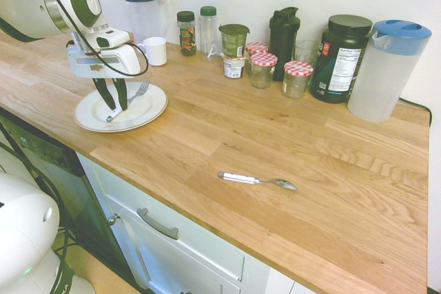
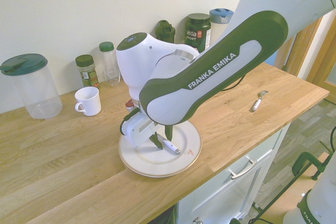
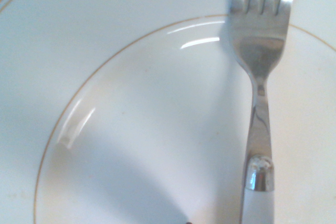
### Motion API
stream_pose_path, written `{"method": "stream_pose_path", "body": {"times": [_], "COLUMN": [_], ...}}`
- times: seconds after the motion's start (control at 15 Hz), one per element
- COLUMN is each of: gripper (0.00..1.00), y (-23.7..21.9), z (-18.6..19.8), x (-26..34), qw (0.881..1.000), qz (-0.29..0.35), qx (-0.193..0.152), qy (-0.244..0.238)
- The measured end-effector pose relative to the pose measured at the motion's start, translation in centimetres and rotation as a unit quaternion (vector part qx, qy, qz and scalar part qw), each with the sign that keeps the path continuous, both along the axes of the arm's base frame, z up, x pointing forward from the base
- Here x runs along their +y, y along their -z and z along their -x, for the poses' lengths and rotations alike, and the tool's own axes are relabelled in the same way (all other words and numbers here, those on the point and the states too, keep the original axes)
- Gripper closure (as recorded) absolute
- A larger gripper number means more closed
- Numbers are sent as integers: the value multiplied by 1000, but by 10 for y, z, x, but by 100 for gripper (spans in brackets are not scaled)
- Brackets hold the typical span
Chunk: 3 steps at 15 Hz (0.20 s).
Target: Put the fork into the plate
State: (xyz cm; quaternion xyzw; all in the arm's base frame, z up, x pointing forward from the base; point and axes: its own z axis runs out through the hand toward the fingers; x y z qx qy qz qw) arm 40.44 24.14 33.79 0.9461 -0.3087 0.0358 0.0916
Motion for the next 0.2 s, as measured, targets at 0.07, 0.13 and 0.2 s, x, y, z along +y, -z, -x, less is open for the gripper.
{"method": "stream_pose_path", "body": {"times": [0.07,0.13,0.2], "gripper": [0,0,0], "y": [-3,-7,-12], "z": [2,6,11], "x": [-2,-5,-9], "qw": [1000,1000,1000], "qz": [-1,-1,-5], "qx": [-3,-7,-12], "qy": [0,1,4]}}
